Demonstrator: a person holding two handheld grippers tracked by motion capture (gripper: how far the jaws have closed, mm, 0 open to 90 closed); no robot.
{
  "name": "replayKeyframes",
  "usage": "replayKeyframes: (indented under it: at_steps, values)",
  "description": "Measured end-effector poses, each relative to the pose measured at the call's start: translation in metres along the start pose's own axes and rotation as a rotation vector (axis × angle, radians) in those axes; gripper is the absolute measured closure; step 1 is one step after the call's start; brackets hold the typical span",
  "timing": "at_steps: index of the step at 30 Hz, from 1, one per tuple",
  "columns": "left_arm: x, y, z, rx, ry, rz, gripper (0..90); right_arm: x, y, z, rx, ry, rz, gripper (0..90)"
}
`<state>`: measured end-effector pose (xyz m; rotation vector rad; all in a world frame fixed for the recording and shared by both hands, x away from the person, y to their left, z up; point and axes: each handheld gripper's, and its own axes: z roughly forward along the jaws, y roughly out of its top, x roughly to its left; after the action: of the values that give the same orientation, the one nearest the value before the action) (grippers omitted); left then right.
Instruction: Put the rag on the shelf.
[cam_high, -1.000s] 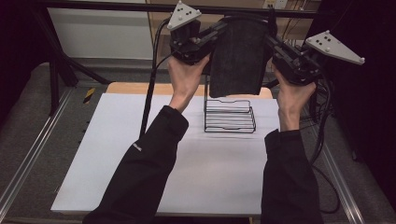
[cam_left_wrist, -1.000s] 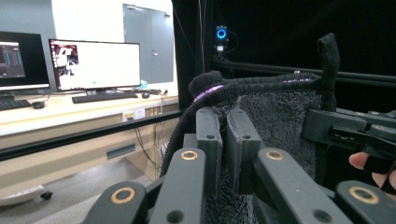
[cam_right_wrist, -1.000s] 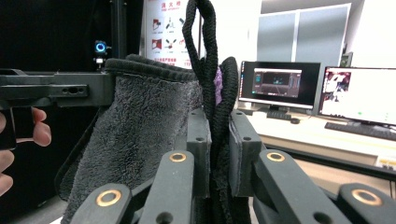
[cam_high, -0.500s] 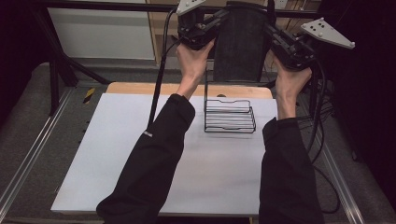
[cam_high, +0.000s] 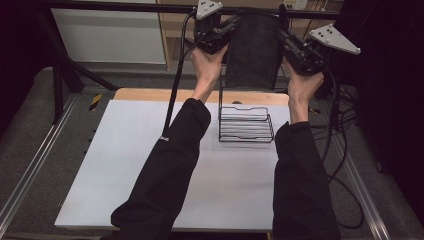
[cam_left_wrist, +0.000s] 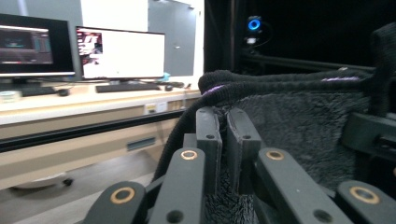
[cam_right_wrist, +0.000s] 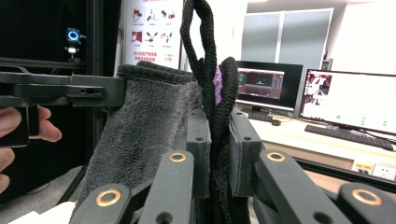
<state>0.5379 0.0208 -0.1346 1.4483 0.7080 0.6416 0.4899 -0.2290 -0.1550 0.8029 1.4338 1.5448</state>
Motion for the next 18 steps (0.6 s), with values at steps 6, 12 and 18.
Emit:
replayKeyframes:
  at_steps: [6,12,18]
  values:
    - [0.003,-0.015,0.001,0.019,-0.027,-0.001,84.0,-0.008,-0.016,0.002,0.009,0.014,0.008,81.4]
    - [0.006,-0.039,-0.003,0.045,-0.067,-0.005,84.0,-0.009,-0.038,-0.001,0.040,0.032,0.001,81.3]
    - [0.002,-0.049,-0.014,0.058,-0.136,0.034,83.9,-0.011,-0.048,-0.016,0.054,0.073,0.019,81.0]
